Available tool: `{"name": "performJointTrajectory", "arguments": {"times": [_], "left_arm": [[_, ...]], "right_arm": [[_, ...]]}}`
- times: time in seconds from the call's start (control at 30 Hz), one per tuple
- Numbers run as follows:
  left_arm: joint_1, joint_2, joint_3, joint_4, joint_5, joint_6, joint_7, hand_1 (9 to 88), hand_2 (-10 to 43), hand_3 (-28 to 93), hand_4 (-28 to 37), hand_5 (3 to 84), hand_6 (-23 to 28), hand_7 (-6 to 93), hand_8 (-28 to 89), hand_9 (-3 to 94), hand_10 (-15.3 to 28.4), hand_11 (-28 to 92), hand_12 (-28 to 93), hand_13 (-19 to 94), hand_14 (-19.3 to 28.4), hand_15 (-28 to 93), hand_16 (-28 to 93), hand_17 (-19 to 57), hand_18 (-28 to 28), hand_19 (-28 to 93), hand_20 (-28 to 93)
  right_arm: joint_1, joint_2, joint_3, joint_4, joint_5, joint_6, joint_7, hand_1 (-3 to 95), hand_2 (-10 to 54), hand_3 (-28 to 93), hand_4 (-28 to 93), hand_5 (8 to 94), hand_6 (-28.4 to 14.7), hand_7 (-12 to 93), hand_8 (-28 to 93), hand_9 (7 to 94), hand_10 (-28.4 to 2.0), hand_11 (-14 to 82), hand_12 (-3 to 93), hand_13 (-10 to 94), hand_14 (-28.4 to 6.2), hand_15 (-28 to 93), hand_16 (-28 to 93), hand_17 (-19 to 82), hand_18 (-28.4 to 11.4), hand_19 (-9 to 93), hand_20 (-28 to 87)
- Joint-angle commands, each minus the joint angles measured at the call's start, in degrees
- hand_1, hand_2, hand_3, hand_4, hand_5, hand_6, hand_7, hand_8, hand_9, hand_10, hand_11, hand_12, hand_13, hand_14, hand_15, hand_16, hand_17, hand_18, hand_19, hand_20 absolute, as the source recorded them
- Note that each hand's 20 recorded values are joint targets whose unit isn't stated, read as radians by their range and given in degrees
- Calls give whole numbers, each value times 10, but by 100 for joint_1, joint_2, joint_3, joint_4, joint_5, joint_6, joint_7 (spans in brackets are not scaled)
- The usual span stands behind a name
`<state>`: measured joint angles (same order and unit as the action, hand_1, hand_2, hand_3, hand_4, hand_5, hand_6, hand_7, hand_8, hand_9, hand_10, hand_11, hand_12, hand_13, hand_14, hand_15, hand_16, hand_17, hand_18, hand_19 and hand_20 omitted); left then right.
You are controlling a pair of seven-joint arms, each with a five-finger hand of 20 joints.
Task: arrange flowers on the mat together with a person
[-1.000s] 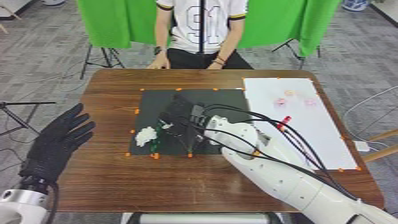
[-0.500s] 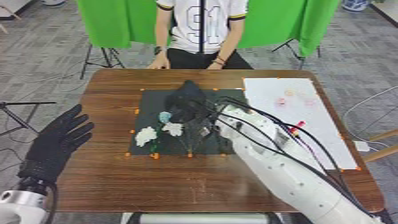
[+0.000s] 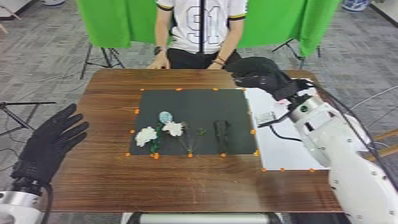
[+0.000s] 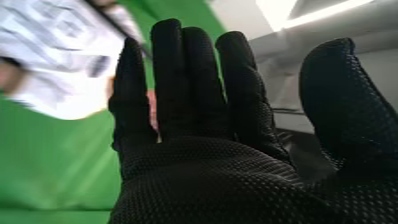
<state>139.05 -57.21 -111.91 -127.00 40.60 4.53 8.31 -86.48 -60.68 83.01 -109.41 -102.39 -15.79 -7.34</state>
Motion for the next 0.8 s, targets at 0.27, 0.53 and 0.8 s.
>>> {"name": "performJointTrajectory", "arguments": {"times": [0.27,0.53,0.8], "left_arm": [[62,-93,-64,9,8,-114,-33,259,-29,697,-253,310,28,141,-75,268,110,137,194,220,145,215,43,-83,218,428,95],[84,-163,-26,-8,-3,-48,-11,259,-30,697,-252,310,28,141,-74,268,109,136,194,220,144,216,43,-83,217,427,95],[148,-236,7,-25,-9,-5,60,260,-29,697,-253,310,28,140,-74,267,110,137,195,220,144,214,43,-83,217,427,95]], "right_arm": [[-3008,-373,2117,-738,3612,294,572,207,13,850,-226,435,-48,161,-94,448,-145,168,260,364,-120,287,271,143,-193,459,306],[-3623,-1090,2394,-1040,3550,444,533,211,-1,853,-227,435,-49,164,-83,446,-145,167,263,364,-119,280,282,138,-194,465,310],[-3752,-1369,2484,-1033,3492,244,599,218,-10,855,-227,437,-47,180,-90,446,-145,173,264,363,-118,284,285,132,-196,481,321]]}}
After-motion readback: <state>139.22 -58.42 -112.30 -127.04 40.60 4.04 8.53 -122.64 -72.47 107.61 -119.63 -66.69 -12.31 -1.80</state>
